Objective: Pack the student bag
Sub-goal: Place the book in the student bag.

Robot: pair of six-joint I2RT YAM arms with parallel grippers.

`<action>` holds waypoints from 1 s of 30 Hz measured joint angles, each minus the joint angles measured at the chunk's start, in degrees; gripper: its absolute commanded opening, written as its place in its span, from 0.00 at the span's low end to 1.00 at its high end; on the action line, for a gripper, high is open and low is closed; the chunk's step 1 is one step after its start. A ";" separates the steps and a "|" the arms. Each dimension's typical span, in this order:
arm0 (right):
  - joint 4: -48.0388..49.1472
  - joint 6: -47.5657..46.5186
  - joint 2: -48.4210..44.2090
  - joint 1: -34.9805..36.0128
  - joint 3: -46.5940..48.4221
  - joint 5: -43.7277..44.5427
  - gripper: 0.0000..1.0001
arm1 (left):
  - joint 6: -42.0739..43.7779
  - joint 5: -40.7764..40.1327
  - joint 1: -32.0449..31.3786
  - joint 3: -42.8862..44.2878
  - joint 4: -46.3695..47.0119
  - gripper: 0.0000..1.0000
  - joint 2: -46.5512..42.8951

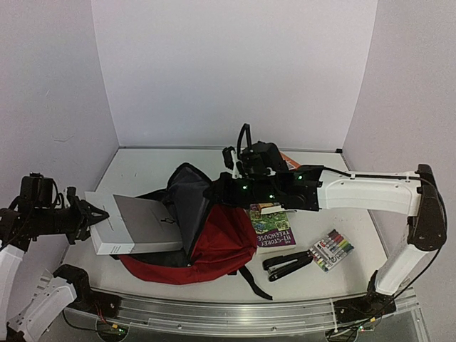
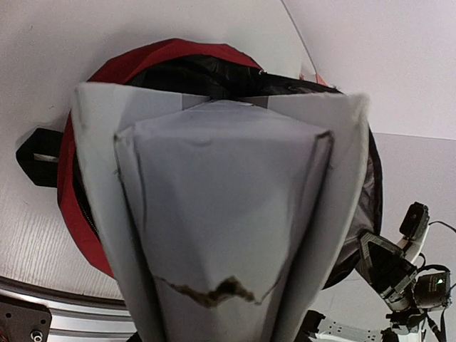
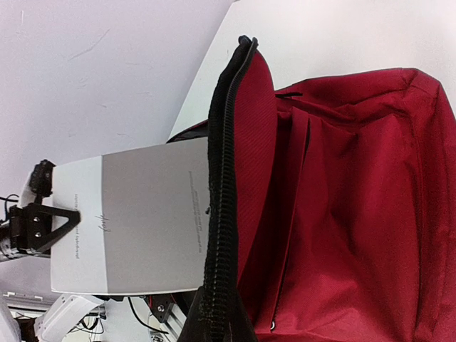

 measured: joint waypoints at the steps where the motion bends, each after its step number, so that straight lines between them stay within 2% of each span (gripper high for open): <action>1: -0.09 0.00 0.00 0.13 0.39 0.02 0.00 | -0.48 0.85 0.00 -1.09 0.85 0.30 -0.12; 18: 0.23 0.02 0.00 0.87 2.37 0.01 0.00 | -4.35 10.34 0.02 -14.40 22.43 0.30 -2.45; 30: 1.02 0.02 0.00 1.43 2.69 -0.13 0.00 | -4.17 15.08 0.02 -17.35 35.73 0.29 9.07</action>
